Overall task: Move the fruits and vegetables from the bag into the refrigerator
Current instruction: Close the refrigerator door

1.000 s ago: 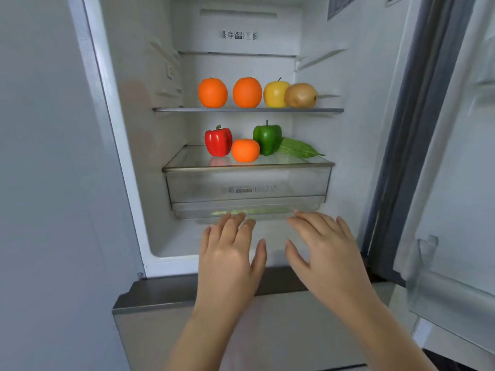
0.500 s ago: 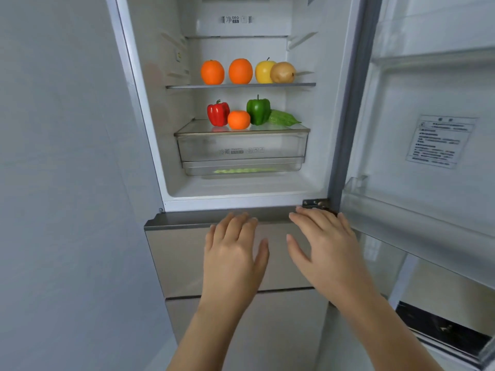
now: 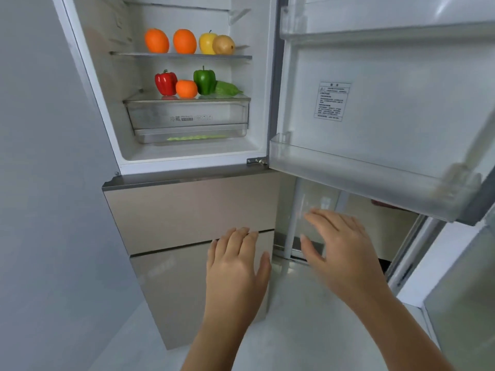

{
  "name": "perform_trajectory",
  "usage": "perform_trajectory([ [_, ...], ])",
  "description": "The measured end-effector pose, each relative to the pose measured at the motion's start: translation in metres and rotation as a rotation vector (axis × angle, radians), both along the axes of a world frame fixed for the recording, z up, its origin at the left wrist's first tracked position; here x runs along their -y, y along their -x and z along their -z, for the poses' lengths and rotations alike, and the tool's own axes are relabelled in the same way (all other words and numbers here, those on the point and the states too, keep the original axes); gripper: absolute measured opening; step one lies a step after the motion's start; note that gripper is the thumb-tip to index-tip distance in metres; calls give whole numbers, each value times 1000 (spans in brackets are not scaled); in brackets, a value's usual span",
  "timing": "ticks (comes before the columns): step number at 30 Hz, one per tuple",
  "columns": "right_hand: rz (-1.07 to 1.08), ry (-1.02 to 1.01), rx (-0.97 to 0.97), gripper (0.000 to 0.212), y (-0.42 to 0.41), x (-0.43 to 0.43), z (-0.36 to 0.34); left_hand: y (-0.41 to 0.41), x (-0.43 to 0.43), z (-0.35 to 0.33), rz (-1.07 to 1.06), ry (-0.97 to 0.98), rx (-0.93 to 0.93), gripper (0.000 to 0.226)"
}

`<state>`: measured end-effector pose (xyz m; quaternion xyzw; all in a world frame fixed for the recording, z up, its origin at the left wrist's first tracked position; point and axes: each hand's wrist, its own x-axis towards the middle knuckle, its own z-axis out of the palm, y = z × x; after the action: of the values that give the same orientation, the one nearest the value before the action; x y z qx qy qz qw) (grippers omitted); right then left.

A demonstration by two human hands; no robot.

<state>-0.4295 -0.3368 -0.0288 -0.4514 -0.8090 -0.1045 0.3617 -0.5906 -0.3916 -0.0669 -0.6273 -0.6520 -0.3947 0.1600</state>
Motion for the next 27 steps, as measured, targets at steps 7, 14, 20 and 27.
perform_trajectory([
  [7,178,-58,-62,37,-99,9,-18,-76,0,-16,163,-4,-12,39],
  [14,273,-108,-120,45,-204,-21,-34,-166,-34,-36,315,-84,-7,38],
  [20,344,22,-134,43,-289,-74,-39,-243,-71,-43,352,-146,-47,38],
  [27,280,198,-82,67,-337,-146,-26,-289,-111,-39,322,-152,-43,37],
])
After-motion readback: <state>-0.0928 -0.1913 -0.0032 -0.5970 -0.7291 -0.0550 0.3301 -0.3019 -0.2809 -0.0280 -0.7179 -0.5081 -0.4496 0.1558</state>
